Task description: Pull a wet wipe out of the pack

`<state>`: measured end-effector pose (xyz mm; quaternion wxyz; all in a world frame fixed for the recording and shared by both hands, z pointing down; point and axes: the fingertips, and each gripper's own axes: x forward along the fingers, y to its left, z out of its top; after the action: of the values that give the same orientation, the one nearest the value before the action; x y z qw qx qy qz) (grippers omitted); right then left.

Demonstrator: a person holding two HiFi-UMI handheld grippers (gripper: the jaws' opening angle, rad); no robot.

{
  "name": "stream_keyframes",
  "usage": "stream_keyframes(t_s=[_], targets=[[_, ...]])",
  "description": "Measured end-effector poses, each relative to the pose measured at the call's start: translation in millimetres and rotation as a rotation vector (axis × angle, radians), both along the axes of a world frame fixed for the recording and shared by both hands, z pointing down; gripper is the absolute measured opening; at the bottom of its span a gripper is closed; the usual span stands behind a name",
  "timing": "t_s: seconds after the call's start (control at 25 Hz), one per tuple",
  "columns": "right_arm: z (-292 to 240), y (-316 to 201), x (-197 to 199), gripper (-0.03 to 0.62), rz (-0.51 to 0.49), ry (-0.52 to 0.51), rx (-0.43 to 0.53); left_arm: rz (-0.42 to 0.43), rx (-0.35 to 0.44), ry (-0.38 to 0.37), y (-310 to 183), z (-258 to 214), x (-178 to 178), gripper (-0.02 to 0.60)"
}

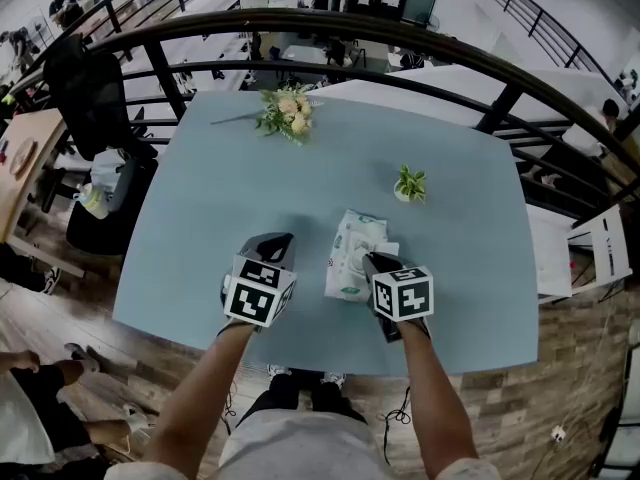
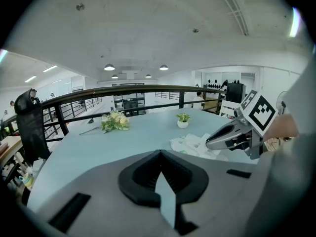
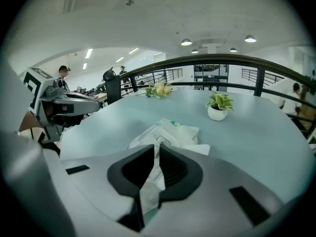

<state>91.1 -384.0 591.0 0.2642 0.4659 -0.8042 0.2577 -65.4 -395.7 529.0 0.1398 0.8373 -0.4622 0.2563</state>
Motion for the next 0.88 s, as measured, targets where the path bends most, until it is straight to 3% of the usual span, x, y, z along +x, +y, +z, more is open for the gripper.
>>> stream_keyframes(t_s=[0.36, 0.88], targets=[[-2.6, -1.3, 0.5, 0.008, 0.019, 0.006, 0.004, 0.004, 0.003, 0.003, 0.7, -1.4, -3.0, -0.009], [-17.6, -2.4, -0.2, 0.005, 0.025, 0.011, 0.029, 0.026, 0.024, 0.010, -1.7, -12.4, 6.4, -0.009]])
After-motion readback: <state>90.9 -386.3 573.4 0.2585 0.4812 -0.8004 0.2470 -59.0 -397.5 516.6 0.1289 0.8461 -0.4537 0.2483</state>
